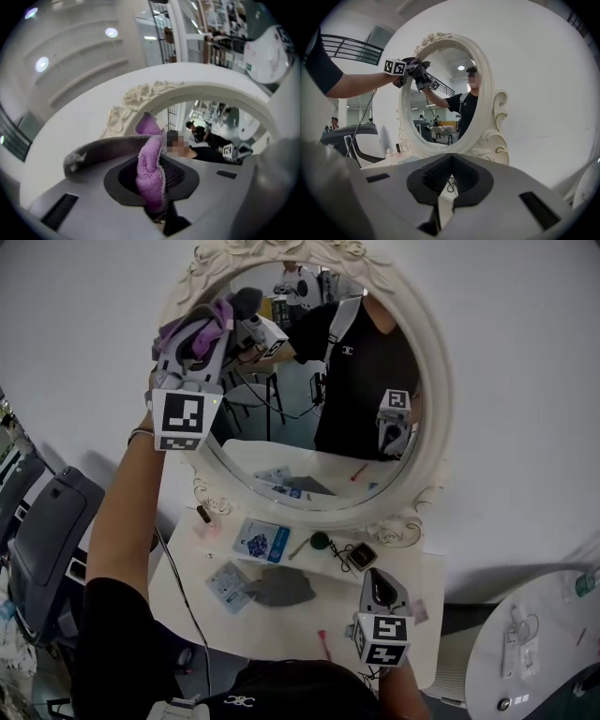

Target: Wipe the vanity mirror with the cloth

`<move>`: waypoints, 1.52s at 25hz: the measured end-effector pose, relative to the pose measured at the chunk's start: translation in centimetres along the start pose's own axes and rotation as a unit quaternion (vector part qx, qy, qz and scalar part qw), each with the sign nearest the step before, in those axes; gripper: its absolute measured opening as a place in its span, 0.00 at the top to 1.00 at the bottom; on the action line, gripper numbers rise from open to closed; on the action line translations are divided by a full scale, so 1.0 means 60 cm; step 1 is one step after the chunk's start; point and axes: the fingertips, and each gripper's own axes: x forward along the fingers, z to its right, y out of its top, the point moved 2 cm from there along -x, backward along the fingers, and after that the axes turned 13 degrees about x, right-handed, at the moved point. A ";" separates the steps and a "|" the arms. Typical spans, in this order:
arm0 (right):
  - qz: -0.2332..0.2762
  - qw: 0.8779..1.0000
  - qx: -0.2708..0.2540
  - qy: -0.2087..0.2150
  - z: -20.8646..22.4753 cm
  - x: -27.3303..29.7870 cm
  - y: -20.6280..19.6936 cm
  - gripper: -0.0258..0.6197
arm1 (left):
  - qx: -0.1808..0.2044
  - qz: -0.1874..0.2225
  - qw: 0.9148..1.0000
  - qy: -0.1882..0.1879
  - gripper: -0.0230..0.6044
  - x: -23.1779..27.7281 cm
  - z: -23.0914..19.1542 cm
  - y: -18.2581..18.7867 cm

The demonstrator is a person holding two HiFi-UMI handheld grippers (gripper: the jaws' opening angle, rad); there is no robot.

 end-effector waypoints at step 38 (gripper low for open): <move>0.035 0.999 0.017 0.024 -0.021 -0.013 0.011 0.95 | -0.403 -0.282 0.831 -0.258 0.85 -0.374 0.580 0.008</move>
